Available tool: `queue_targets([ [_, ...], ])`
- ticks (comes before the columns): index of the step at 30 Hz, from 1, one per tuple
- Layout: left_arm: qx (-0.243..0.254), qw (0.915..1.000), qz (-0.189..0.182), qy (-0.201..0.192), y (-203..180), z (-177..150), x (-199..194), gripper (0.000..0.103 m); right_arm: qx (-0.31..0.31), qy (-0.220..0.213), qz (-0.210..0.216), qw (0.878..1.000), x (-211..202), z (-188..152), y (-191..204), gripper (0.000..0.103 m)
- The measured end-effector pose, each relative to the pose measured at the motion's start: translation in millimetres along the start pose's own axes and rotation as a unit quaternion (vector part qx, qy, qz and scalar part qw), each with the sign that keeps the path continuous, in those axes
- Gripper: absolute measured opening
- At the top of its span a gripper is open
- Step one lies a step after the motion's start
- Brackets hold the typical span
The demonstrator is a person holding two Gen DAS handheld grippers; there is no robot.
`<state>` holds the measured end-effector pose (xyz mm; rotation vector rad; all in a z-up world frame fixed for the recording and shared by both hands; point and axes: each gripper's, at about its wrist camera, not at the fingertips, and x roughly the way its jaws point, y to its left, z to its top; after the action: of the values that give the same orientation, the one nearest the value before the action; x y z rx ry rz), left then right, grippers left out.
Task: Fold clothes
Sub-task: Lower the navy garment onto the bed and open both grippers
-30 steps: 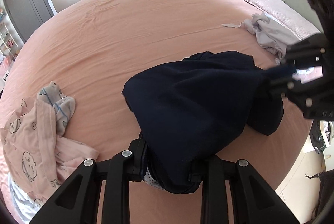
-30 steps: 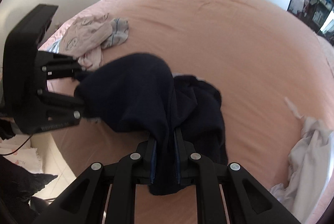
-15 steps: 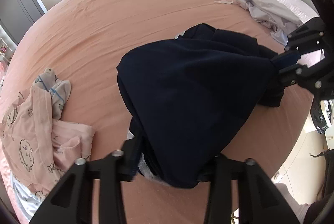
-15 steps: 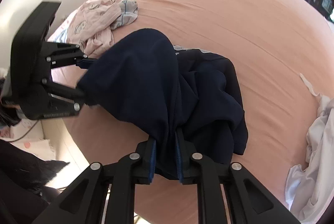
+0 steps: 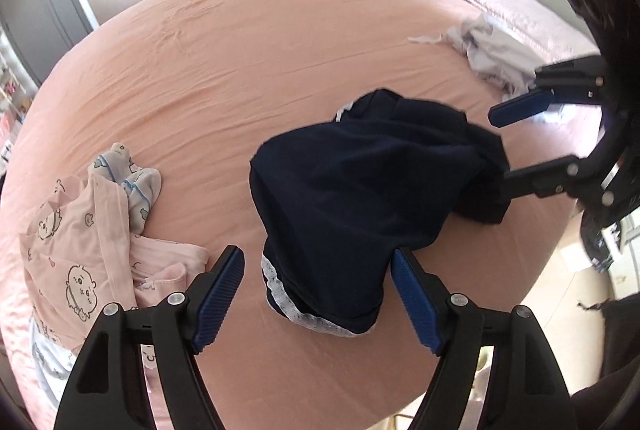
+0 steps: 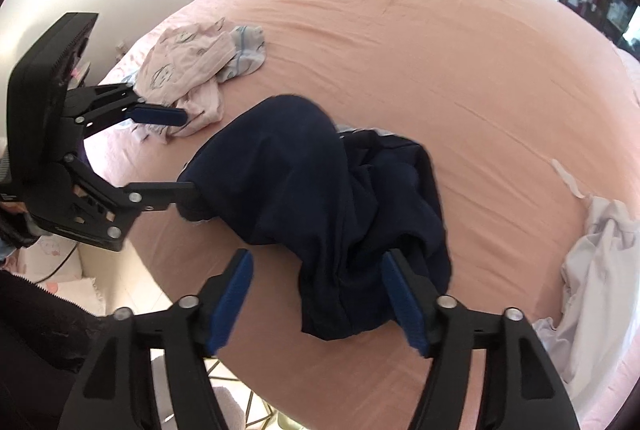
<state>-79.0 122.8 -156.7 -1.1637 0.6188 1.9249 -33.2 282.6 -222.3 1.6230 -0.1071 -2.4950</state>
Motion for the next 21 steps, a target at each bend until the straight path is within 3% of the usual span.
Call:
queue_targets([
  [9, -0.013, 0.9998, 0.005, -0.013, 8, 20, -5, 0.077, 0.023, -0.03, -0.011, 0.999, -20, 11, -18, 0.07],
  [13, -0.027, 0.9995, 0.004, -0.016, 15, 30, 3, 0.077, 0.067, -0.039, -0.026, 0.997, -24, 16, -37, 0.07],
  [21, -0.048, 0.9988, 0.004, -0.005, 27, 51, 25, 0.077, 0.134, -0.021, -0.052, 0.989, -10, 20, -68, 0.07],
])
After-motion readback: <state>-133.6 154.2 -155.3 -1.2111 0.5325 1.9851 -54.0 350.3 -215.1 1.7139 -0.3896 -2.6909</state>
